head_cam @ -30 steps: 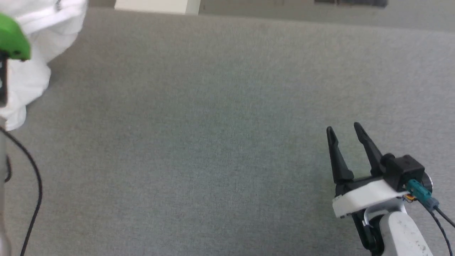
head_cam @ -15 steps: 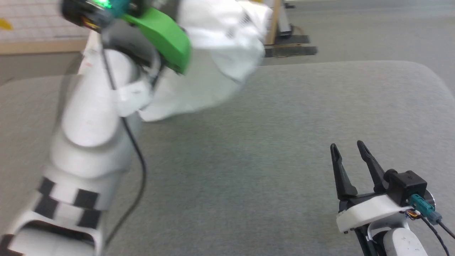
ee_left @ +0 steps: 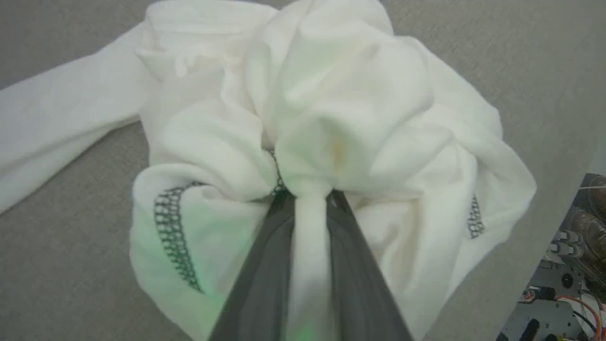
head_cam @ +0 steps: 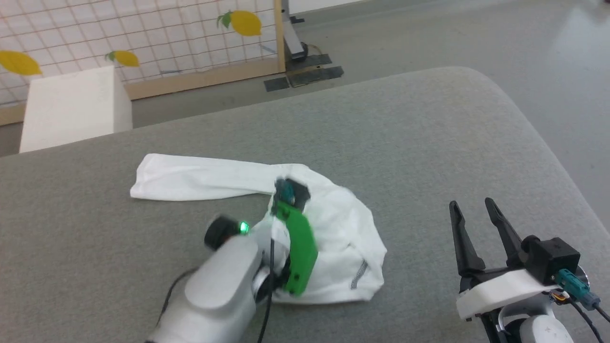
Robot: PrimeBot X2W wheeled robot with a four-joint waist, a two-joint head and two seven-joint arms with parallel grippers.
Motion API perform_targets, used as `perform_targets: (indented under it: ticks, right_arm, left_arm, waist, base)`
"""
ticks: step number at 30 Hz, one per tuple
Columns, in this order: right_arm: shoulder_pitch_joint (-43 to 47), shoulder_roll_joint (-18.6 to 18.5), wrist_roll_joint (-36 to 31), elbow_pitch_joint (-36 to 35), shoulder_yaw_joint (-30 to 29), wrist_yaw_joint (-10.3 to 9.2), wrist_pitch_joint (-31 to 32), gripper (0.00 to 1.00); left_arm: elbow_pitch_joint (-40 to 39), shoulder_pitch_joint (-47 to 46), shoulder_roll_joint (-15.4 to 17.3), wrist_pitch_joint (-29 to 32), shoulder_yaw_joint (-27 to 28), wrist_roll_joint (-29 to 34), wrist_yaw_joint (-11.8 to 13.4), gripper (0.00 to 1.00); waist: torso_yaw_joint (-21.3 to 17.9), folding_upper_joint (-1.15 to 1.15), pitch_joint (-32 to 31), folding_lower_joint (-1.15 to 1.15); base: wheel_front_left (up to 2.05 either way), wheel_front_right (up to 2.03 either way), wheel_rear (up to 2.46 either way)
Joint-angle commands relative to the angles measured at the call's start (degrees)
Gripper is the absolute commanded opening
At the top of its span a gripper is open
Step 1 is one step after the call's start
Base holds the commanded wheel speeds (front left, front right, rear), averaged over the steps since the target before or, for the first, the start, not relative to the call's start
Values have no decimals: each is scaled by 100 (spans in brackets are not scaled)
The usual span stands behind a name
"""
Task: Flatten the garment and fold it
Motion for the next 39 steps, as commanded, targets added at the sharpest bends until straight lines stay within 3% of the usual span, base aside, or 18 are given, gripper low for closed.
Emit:
perform_targets:
  ticks: [1, 2, 7, 11, 17, 20, 24, 30, 36, 39]
  right_arm:
    - [54, -2, 29, -12, 20, -9, -5, 100]
    - [49, -2, 30, -11, 39, -9, -2, 100]
    - [67, -2, -24, -52, 89, -9, 51, 100]
    - [74, -2, -44, -97, 108, -9, 86, 100]
    - [59, -2, -12, -182, 129, -9, 97, 100]
    - [52, -2, -30, -192, 117, -9, 119, 100]
    - [2, -2, -61, -222, 95, -9, 147, 100]
    - [-60, -2, -45, -229, 140, -9, 157, 100]
    - [-120, -2, 13, -148, 245, -9, 121, 100]
    - [-153, -2, 56, -82, 273, -9, 81, 100]
  left_arm:
    - [104, 128, 42, 158, -44, -26, -22, 43]
    - [172, 185, 56, 235, -61, -32, 23, 100]
    - [-5, 306, 63, -194, 100, -72, 257, 100]
    - [-571, 418, 178, -1408, 517, -23, 594, 100]
    - [-1570, 1005, 596, -3584, 1171, 303, 1231, 100]
    - [-1857, 1392, 756, -4113, 1346, 357, 1345, 100]
    - [-2069, 1777, 903, -4296, 1494, 398, 1391, 100]
    - [-1981, 1763, 847, -4241, 1379, 390, 1273, 100]
    - [-1510, 1013, 553, -3603, 991, 367, 920, 100]
    - [-1004, 523, 348, -2951, 802, 283, 747, 100]
  waist:
    - [-81, 0, 9, 0]
    - [-69, 0, 8, 0]
    - [132, 0, -36, 0]
    - [340, 0, -73, 0]
    - [712, 0, -5, 0]
    - [905, 0, 31, 0]
    - [1082, 0, 80, 0]
    - [1093, 0, 133, 0]
    - [767, 0, 264, 0]
    - [566, 0, 339, 0]
  base:
    - [0, 0, 0]
    - [0, 0, 0]
    - [0, 0, 0]
    - [0, 0, 0]
    - [0, 0, 0]
    - [0, 0, 0]
    - [0, 0, 0]
    - [0, 0, 0]
    - [0, 0, 0]
    - [0, 0, 0]
